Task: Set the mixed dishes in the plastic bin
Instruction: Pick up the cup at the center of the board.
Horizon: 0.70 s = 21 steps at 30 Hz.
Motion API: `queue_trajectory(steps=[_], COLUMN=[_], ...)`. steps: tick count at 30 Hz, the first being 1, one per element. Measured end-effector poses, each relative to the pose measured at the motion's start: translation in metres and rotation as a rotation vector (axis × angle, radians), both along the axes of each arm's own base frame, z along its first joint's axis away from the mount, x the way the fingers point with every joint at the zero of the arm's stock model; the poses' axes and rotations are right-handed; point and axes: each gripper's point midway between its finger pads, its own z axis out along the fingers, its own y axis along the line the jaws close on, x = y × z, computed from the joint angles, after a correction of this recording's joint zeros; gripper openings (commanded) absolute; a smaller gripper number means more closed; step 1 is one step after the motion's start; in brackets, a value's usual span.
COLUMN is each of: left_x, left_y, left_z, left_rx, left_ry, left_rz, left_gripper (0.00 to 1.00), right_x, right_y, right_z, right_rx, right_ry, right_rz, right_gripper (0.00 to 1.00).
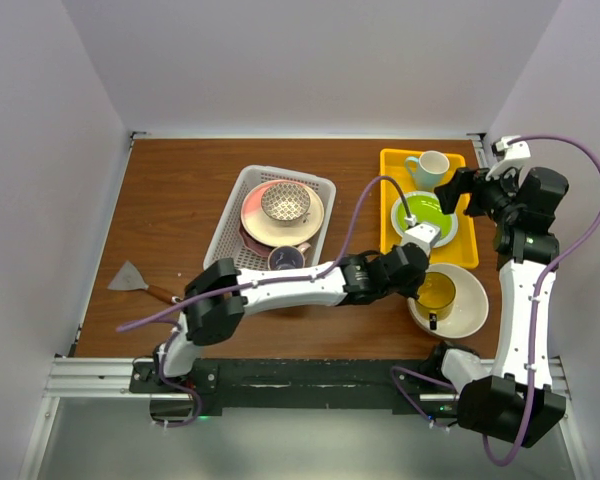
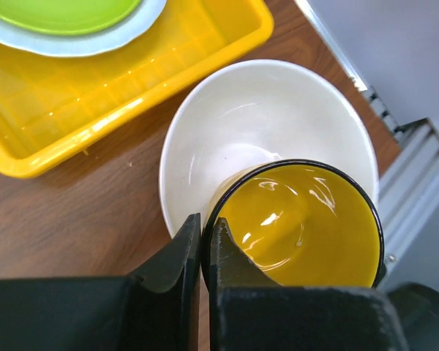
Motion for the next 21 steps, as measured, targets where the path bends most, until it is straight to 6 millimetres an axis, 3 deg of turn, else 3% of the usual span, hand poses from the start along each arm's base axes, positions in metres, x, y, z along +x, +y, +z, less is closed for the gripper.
queue_trajectory(steps=[5,10,21], left_x=[-0.011,-0.018,-0.020], left_y=[0.023,0.051,0.110], left_z=[0.043,0.068,0.069], left_rx=[-0.084,-0.130,-0.104], left_ry=[-0.024,-0.042,-0.067], left_rz=[-0.007,-0.002,0.028], left_gripper=[0.00,0.00,0.00], right_x=[-0.001,-0.002,-0.004], right_y=[0.002,0.006,0.012], right_z=[0.001,0.002,0.003], right_rx=[0.001,0.001,0.006], right_ry=[-0.004,-0.010,-0.016], right_rz=[0.020,0.046,0.079], right_gripper=[0.97,0.97,0.97])
